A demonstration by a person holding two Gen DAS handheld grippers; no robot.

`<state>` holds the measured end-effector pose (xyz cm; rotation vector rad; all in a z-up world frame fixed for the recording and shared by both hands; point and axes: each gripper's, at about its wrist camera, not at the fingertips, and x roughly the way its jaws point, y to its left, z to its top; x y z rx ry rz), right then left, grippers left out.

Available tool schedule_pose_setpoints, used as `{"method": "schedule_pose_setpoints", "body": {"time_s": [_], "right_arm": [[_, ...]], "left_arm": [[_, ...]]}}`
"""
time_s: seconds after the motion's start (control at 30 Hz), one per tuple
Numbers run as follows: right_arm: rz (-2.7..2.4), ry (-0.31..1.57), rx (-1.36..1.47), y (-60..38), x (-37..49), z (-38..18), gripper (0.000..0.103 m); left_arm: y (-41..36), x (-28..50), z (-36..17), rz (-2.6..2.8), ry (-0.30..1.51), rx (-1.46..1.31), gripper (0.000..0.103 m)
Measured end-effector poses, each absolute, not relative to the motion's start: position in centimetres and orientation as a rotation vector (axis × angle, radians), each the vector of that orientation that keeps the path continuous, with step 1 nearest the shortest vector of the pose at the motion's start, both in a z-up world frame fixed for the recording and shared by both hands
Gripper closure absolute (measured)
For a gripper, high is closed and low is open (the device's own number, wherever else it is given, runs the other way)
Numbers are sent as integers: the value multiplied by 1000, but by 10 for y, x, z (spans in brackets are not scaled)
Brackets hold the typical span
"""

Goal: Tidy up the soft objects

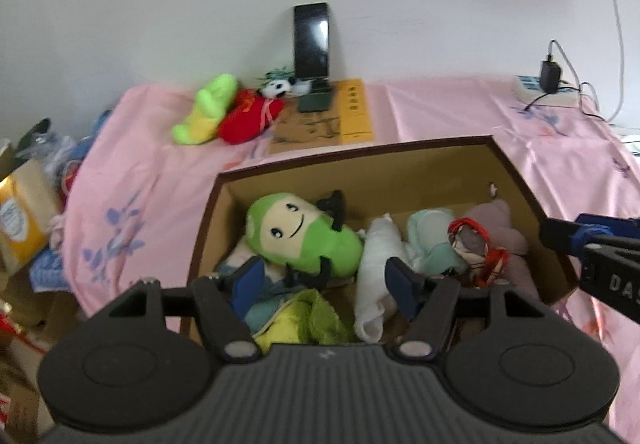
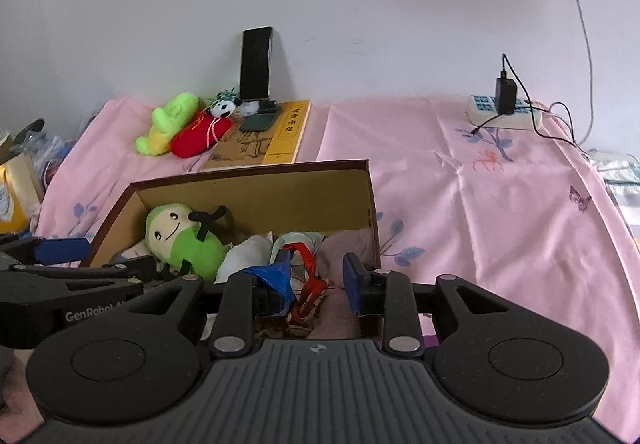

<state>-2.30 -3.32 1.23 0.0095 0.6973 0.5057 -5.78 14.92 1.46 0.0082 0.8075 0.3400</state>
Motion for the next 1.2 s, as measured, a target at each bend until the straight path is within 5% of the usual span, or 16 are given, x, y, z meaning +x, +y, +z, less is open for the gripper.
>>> {"method": "schedule_pose_setpoints", "body": {"time_s": [0.4, 0.47, 0.5, 0.87, 1.2], "right_arm": [[478, 761, -26, -91, -18, 3, 91], [461, 777, -22, -105, -16, -1, 90], [452, 786, -22, -112, -16, -3, 90], [391, 892, -57, -153, -8, -24, 89], [420, 912, -16, -116, -4, -6, 89]], "left_arm": [[84, -54, 7, 310, 861, -54, 31], [73, -52, 5, 280, 876, -73, 8], [68, -52, 4, 264, 877, -93, 7], [37, -51, 10, 298, 858, -107, 7], [83, -53, 23, 377, 877, -57, 7]]}}
